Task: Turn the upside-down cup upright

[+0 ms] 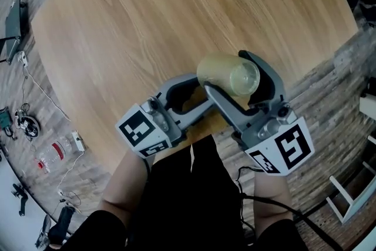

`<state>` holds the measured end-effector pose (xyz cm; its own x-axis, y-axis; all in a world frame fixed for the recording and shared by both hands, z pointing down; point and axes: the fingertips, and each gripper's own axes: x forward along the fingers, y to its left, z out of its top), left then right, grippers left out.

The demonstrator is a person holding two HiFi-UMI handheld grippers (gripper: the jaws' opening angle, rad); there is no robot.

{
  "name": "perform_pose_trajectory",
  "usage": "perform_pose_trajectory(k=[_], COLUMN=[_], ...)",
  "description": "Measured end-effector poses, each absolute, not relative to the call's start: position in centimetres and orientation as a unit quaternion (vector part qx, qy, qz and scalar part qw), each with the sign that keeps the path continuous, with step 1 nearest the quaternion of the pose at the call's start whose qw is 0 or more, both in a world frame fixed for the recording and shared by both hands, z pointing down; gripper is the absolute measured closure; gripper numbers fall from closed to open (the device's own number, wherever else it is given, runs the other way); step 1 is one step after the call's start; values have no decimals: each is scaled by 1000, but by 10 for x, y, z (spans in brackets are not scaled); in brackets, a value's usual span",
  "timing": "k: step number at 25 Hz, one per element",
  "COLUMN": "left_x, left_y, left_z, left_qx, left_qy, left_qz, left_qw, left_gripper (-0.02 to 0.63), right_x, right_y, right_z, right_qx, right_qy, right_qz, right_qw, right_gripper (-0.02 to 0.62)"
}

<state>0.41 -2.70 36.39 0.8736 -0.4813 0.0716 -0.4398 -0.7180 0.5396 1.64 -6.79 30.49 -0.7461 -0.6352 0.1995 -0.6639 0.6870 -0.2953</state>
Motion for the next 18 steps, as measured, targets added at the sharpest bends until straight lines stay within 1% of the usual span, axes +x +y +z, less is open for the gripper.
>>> perform_pose_trajectory(k=[4, 12, 18], left_x=[13, 18, 21], left_y=[-19, -8, -1], left_z=[357, 348, 346], left_qx=[932, 944, 956], left_qy=[-218, -197, -200], left_qz=[-68, -76, -25], left_qw=[281, 253, 212], left_gripper=[525, 560, 580], right_x=[25, 33, 38], right_y=[-67, -63, -65], right_z=[304, 302, 301], right_qx=[347, 317, 313], right_qy=[-917, -917, -916], right_qz=[196, 240, 246], right_qw=[16, -35, -54], right_gripper=[293, 293, 294])
